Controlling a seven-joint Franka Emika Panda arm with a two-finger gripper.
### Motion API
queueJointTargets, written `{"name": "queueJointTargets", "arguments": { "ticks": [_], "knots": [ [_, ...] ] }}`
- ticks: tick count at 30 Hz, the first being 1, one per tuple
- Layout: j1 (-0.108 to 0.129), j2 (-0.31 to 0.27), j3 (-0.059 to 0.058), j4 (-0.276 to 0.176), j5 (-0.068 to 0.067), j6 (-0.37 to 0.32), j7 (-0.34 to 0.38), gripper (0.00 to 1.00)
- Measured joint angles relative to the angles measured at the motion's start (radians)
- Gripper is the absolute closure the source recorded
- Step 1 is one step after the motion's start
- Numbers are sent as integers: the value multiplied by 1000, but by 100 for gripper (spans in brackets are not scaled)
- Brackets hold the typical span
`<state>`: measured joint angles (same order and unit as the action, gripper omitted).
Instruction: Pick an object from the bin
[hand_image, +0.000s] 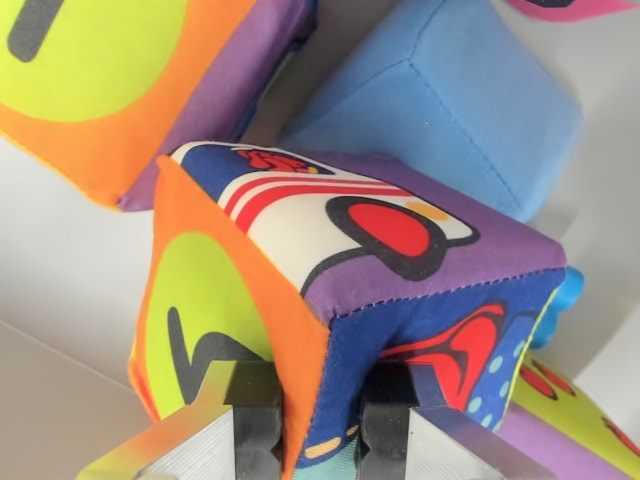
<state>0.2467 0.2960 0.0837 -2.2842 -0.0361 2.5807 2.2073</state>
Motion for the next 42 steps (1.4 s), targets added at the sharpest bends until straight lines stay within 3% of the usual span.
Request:
{"name": "queueJointTargets", "arguments": {
  "ticks": [18, 42],
  "knots": [
    [0, -94, 2, 3, 12, -97, -8, 100],
    [0, -264, 2, 72, 33, -333, -21, 100]
  ]
}}
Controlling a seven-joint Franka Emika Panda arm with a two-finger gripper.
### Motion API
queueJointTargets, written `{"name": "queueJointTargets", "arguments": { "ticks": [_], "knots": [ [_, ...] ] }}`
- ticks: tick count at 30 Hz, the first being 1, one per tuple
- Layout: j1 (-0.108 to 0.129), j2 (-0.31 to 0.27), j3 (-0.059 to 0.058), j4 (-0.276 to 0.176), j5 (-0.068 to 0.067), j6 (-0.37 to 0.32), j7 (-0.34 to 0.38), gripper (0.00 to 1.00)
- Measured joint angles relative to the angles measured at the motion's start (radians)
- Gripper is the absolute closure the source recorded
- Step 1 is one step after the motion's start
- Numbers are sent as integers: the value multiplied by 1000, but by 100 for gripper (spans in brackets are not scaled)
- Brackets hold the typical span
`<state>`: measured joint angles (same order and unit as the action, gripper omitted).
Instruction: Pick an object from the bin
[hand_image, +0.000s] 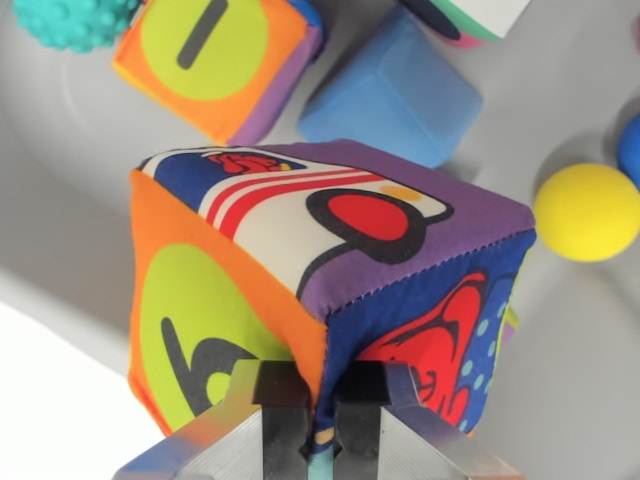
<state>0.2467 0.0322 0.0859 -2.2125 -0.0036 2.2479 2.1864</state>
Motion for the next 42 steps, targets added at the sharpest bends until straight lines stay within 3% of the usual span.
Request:
{"name": "queueJointTargets", "arguments": {
  "ticks": [22, 42],
  "knots": [
    [0, -96, 0, 135, 8, -231, -6, 100],
    [0, -122, -2, 243, 10, -366, -8, 100]
  ]
}}
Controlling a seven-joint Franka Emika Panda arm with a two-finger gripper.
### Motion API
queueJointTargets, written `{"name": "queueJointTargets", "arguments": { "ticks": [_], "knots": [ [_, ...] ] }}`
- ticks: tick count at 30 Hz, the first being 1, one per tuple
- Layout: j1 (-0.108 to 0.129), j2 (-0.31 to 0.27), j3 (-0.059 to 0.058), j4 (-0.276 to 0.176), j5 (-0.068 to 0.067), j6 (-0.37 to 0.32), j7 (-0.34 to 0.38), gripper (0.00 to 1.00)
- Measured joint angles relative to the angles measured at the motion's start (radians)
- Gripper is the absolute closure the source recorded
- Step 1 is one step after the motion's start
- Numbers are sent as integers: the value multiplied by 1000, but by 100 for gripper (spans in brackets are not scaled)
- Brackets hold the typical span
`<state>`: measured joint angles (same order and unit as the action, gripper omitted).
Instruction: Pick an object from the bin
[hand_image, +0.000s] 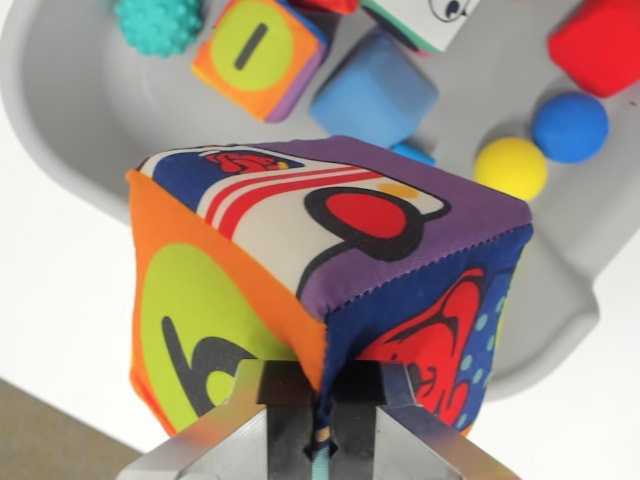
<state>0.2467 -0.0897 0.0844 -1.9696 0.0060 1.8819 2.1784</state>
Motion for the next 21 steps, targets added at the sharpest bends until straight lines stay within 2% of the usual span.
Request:
{"name": "queueJointTargets", "arguments": {
  "ticks": [8, 21],
  "knots": [
    [0, -1, 0, 15, 0, -17, 0, 100],
    [0, 0, 0, 15, 0, -17, 0, 100]
  ]
}}
